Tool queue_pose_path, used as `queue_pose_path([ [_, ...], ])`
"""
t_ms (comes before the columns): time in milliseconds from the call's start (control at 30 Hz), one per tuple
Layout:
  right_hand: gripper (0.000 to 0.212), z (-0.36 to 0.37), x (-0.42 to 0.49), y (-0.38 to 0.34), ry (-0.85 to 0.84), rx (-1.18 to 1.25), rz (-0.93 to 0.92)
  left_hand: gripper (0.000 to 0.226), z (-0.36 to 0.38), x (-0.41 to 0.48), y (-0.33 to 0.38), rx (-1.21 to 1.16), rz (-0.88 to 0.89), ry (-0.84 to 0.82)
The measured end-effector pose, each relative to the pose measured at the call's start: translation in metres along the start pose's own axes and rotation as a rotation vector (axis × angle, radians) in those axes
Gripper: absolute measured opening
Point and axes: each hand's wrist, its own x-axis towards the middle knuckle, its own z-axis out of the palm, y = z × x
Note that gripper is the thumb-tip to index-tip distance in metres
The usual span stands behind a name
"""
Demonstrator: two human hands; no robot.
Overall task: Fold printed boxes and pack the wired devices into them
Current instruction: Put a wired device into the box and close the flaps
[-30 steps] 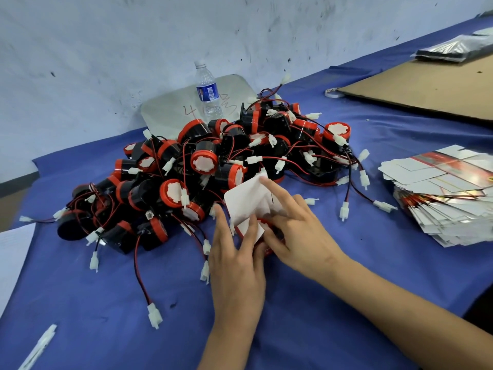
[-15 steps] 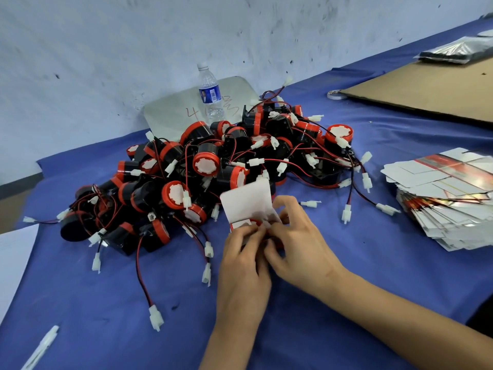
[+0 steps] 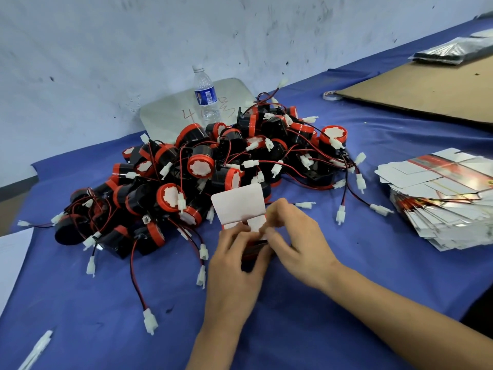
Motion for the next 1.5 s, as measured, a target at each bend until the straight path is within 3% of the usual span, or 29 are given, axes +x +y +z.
queue_pose_path([
  [67, 0.015, -0.001, 0.002, 0.001, 0.193, 0.188, 0.097, 0.014, 0.000, 0.001, 0.000, -0.032, 0.000, -0.022],
  [167, 0.015, -0.002, 0.006, 0.002, 0.406, 0.345, 0.119, 0.024, 0.000, 0.000, 0.008, -0.084, 0.063, -0.117],
  [267, 0.027, -0.003, 0.008, 0.001, 0.292, 0.532, 0.194, 0.023, 0.002, -0.001, 0.014, -0.156, 0.111, -0.180],
  [333, 0.038, 0.000, 0.006, 0.000, 0.227, 0.515, 0.209, 0.016, 0.004, 0.000, 0.014, -0.179, 0.127, -0.178],
  [633, 0.017, -0.003, 0.005, 0.008, 0.151, 0.274, 0.103, 0.013, 0.007, 0.000, 0.008, -0.134, 0.181, -0.150],
  [800, 0.019, -0.006, 0.010, 0.016, 0.074, 0.224, 0.052, 0.008, 0.011, -0.002, 0.004, -0.042, 0.173, -0.052],
  [1033, 0.020, 0.002, 0.006, 0.014, -0.059, 0.091, -0.042, 0.024, 0.003, 0.001, -0.005, 0.008, -0.032, 0.257],
  [1200, 0.016, 0.002, 0.005, 0.018, -0.101, -0.007, -0.064, 0.019, -0.001, 0.001, -0.006, -0.261, -0.263, 0.241],
  [1500, 0.015, 0.002, 0.005, 0.020, -0.132, 0.037, -0.005, 0.019, -0.001, 0.005, -0.010, -0.324, -0.307, 0.243],
])
